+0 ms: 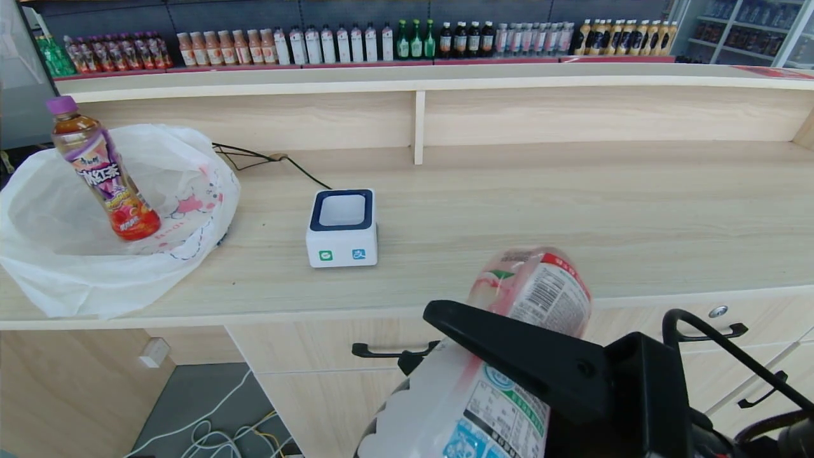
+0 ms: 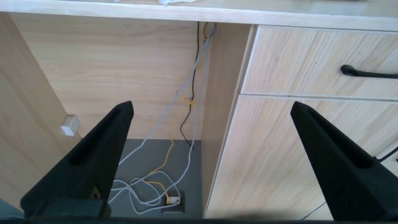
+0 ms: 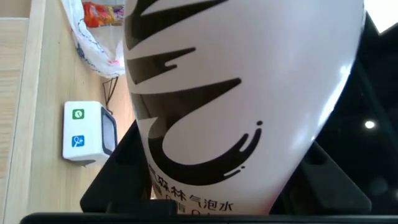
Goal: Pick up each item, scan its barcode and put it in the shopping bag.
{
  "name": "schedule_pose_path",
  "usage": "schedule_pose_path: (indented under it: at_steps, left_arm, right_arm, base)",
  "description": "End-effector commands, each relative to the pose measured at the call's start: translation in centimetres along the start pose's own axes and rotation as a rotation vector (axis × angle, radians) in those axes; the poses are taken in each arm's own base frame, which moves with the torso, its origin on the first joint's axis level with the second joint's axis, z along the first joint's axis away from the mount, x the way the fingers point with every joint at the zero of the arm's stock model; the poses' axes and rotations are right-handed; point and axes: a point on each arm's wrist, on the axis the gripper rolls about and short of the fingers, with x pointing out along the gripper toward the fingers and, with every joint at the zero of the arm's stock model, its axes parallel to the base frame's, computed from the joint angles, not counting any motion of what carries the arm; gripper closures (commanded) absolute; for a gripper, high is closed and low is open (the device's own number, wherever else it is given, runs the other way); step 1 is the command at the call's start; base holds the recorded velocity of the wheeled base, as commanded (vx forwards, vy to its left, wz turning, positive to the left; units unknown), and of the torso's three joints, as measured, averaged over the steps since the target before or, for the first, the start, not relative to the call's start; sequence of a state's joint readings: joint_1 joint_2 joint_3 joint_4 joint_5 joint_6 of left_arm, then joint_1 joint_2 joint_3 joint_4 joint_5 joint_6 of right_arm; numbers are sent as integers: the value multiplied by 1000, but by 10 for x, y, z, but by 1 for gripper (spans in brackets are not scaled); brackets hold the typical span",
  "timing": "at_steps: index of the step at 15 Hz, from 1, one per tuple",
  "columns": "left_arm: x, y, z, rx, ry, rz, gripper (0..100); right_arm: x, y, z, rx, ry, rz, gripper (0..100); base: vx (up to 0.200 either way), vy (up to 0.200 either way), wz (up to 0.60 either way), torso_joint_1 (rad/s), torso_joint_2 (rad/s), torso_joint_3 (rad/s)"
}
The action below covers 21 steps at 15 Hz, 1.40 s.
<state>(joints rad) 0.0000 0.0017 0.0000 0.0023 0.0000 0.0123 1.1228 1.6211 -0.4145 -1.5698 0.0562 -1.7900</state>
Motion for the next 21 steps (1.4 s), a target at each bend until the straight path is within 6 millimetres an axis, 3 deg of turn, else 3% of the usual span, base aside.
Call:
schedule_pose_path:
  at_steps: [1,10,21]
  left_arm:
    - [0,0,0,0,-1,0,0]
    - [0,0,0,0,-1,0,0]
    - [0,0,0,0,1,0,0]
  right_arm:
    - [0,-3,4,-26,-17,-11,100]
    - [13,-17,1,-129,-1,-92,100]
    - [6,-10,3,-99,-14,-51,100]
  base:
    - [0,0,0,0,0,0]
    - [0,0,0,0,0,0]
    - [0,0,0,0,0,0]
